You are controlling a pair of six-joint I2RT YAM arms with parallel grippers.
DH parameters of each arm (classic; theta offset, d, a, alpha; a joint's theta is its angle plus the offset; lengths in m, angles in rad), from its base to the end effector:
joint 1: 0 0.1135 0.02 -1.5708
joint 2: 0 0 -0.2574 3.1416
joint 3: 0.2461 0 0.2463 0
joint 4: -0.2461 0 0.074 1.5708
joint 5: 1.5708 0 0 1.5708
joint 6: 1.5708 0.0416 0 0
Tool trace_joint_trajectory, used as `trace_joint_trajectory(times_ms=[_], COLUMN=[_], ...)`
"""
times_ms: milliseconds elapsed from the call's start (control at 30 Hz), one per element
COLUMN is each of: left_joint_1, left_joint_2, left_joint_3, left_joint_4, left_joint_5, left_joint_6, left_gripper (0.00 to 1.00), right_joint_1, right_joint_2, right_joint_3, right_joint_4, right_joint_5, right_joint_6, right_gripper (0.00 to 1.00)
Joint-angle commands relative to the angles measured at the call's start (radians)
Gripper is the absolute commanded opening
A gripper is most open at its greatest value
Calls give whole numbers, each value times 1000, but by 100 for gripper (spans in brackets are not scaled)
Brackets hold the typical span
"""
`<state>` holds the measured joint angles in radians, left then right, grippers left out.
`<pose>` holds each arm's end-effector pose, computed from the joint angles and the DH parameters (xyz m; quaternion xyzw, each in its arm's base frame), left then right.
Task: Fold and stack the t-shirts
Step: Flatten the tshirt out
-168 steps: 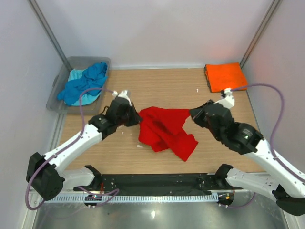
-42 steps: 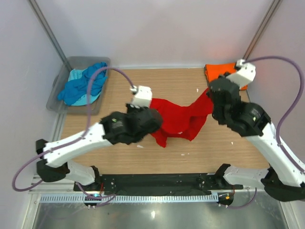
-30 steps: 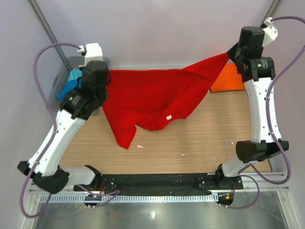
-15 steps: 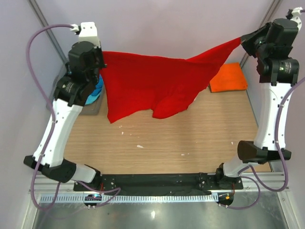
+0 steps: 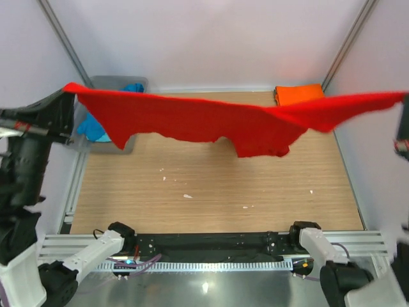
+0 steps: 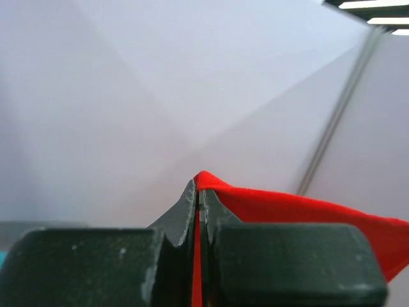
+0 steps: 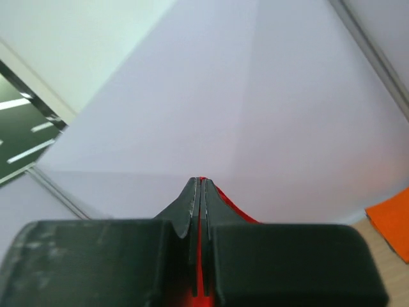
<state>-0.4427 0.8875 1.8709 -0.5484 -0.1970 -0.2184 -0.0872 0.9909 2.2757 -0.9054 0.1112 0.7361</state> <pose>0.0433 -0.0115 0.5936 -0.0225 0.5412 -0.2223 0.8107 -0.0045 -0.0042 0.6176 0.2663 0.4950 0.2339 0.7933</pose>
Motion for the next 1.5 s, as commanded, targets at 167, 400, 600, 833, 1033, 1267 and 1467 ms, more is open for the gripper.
trace_joint_trajectory(times_ms=[167,400,600,833,1033,1267,1467], left_joint_1=[6,9,9,34,200,268,326], left_joint_2=[-98,-67,-21,184,549,769,855], left_joint_3=[22,-56,-419,-751,-727,-630,-521], left_joint_4=[2,16,196,424,492,508,481], left_joint_5=[182,156,62,-100,-1,48,82], left_joint_6=[-142,-107,-9,-1,-71,-41,-12], left_gripper=[0,0,0,0,0,0,0], right_joint_1=[52,231,257,233,207,191,193], right_joint_2=[-113,9,146,400,731,1150,1357], right_joint_3=[160,29,-212,-643,-708,-429,-138], right_joint_4=[-3,75,198,669,985,972,912], right_joint_5=[160,220,277,172,29,-67,-97], right_joint_6=[9,-79,-233,-342,-366,-369,-386], right_gripper=[1,1,1,1,1,1,1])
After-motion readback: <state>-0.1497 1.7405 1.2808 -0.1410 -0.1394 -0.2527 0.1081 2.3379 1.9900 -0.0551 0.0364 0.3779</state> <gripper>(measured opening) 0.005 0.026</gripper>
